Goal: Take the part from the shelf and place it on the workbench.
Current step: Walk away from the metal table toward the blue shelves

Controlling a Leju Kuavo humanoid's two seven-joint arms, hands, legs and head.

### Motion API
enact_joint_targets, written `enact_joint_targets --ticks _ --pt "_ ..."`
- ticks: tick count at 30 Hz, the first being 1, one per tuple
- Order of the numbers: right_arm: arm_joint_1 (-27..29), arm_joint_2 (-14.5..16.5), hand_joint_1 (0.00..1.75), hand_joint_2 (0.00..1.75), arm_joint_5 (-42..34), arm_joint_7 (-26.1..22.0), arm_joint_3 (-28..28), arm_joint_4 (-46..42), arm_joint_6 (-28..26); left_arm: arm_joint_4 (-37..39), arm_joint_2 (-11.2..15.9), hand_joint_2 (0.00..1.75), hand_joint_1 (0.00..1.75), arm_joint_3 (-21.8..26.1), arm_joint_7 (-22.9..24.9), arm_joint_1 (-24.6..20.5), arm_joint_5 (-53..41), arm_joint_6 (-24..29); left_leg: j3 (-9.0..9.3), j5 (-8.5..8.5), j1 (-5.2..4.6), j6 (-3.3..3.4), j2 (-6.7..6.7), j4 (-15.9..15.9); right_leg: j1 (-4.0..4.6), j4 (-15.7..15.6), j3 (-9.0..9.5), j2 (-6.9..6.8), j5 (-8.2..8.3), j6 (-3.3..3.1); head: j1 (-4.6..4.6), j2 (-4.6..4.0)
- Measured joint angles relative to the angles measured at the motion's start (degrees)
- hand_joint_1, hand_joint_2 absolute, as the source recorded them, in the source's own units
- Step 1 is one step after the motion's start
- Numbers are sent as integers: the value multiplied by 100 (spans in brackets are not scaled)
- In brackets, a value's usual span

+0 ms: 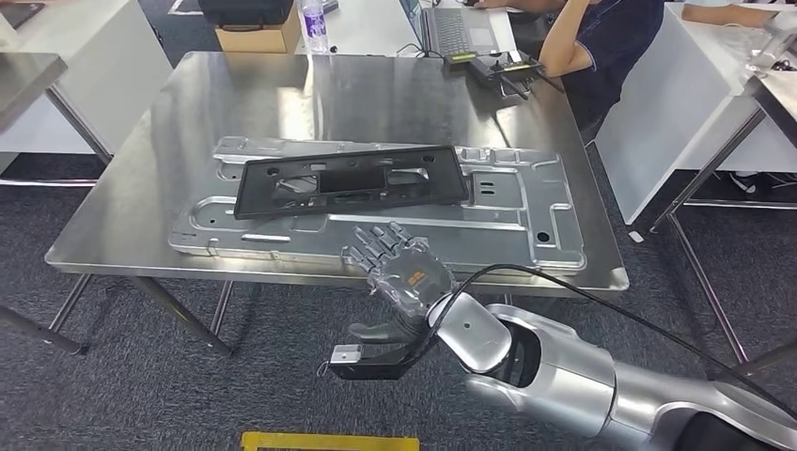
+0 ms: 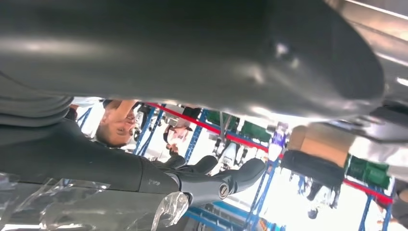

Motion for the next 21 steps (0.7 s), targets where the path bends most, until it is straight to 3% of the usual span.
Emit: enact_joint_targets --ticks 2,4,5,6,7,9,10,11,12,13,14,15,17,19,20,21 --pt "-63 2 0 0 2 16 -45 -57 -10 0 -11 0 0 0 -8 12 1 0 -56 101 -5 -43 7 3 50 -611 395 -13 -83 -61 -4 1" --pt "-91 1 0 0 2 34 -77 -93 -19 1 -10 0 0 0 -10 27 0 -2 -92 182 15 -100 12 2 54 -737 400 -26 -29 -105 1 0" --pt "-100 0 0 0 2 38 -80 -107 -22 1 -13 0 0 0 -10 39 0 -4 -129 131 25 -135 4 50 41 -761 366 -33 28 -136 7 0" --pt "-103 1 0 0 2 40 -82 -116 -24 2 -18 0 0 0 -10 53 -1 -8 -192 -27 38 -177 -5 188 20 -779 316 -42 98 -172 11 -1" --pt "-102 2 0 0 3 40 -84 -126 -26 2 -21 0 0 0 -10 69 -1 -11 -282 -292 62 -225 -13 447 -5 -795 250 -49 173 -197 11 -1" --pt "-97 4 0 0 9 40 -86 -138 -45 2 -31 0 0 0 -10 88 1 -8 -478 -879 142 -330 -19 1202 -18 -790 80 -50 308 -205 6 -1" --pt "-91 4 0 0 21 39 -85 -140 -67 2 -30 0 0 0 -11 91 9 4 -535 -1023 184 -376 -19 1547 -29 -787 -11 -51 374 -188 5 -1" --pt "-87 7 0 0 34 30 -85 -140 -99 2 -28 0 0 1 -18 91 30 26 -519 -1009 222 -420 -19 1743 -47 -780 -109 -53 442 -162 4 -1" --pt "-85 13 0 0 49 15 -85 -140 -135 2 -26 0 0 5 -31 90 61 53 -423 -882 257 -463 -18 1766 -69 -771 -206 -54 509 -131 4 -1" --pt "-89 22 0 0 61 -5 -85 -140 -164 2 -20 0 0 14 -50 84 96 81 -229 -705 289 -505 -18 1584 -95 -757 -304 -55 571 -94 5 -1" --pt "-101 39 0 0 66 -35 -85 -142 -186 2 -14 0 0 24 -78 74 133 107 55 -578 321 -545 -19 1226 -116 -737 -394 -54 630 -49 5 -1" --pt "-124 59 0 0 71 -70 -88 -143 -200 2 -4 0 0 34 -104 58 169 127 367 -562 329 -568 -29 766 -129 -714 -470 -54 680 -4 5 0" --pt "-205 117 0 0 75 -162 -90 -142 -229 2 14 0 0 61 -152 26 236 166 783 -687 314 -515 -52 79 -133 -691 -563 -54 789 84 14 1" --pt "-306 184 0 0 71 -239 -87 -126 -262 2 24 0 0 107 -181 19 292 192 791 -719 283 -394 -66 -44 -136 -704 -598 -51 891 159 23 1" --pt "-345 207 0 0 67 -261 -85 -113 -275 2 24 0 0 128 -191 22 310 197 751 -677 279 -338 -63 -30 -144 -680 -625 -49 866 187 26 0" --pt "-376 221 0 0 63 -274 -84 -99 -283 2 24 0 0 148 -193 23 320 198 703 -626 275 -267 -57 -19 -149 -562 -680 -47 733 204 29 -1"
